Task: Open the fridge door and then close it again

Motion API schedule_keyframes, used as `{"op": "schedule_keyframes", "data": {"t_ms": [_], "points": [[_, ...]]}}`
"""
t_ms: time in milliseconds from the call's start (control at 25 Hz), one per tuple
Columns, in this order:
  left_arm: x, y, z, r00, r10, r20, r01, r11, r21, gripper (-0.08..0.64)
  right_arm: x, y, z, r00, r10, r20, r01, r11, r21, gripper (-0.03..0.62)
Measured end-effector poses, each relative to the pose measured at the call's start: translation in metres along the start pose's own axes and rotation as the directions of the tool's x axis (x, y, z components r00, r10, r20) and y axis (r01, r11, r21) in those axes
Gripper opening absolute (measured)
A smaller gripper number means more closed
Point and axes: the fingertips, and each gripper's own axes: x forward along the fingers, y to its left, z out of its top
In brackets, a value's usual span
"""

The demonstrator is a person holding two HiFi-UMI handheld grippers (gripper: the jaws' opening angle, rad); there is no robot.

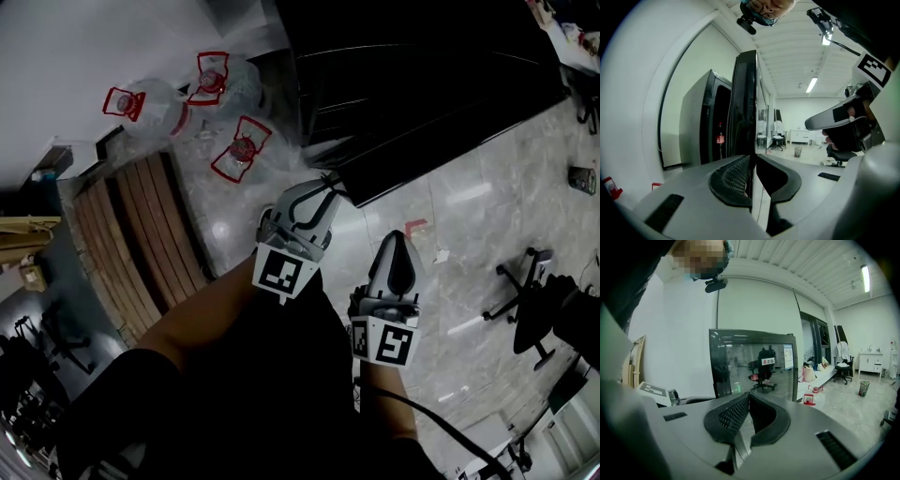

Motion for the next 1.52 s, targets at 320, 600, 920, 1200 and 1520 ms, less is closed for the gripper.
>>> {"op": "schedule_keyframes", "data": {"t_ms": [320, 600, 920, 1200, 1520], "points": [[0.026, 0.075, -0.010, 0.993, 0.114, -0.044, -0.118, 0.987, -0.105, 0.067, 0.023, 0.013, 0.004, 1.000, 0.014, -0.004, -0.014, 1.000, 0.010, 0.015], [0.026, 0.082, -0.006, 0.993, 0.114, -0.041, -0.115, 0.993, -0.025, 0.072, 0.019, 0.023, 0.024, 0.999, 0.020, 0.030, -0.021, 1.000, 0.012, 0.015], [-0.049, 0.070, 0.059, 0.988, 0.155, 0.006, -0.155, 0.986, -0.068, 0.006, -0.008, 0.073, 0.070, 0.984, 0.153, 0.096, -0.154, 0.988, 0.000, 0.015], [-0.108, 0.034, 0.166, 0.989, 0.133, 0.067, -0.123, 0.982, -0.146, 0.006, -0.033, 0.101, 0.129, 0.952, 0.251, 0.173, -0.245, 0.968, -0.054, 0.015], [-0.130, 0.012, 0.216, 0.985, 0.121, 0.122, -0.108, 0.988, -0.111, 0.006, -0.064, 0.112, 0.166, 0.924, 0.296, 0.241, -0.275, 0.954, -0.116, 0.015]]}}
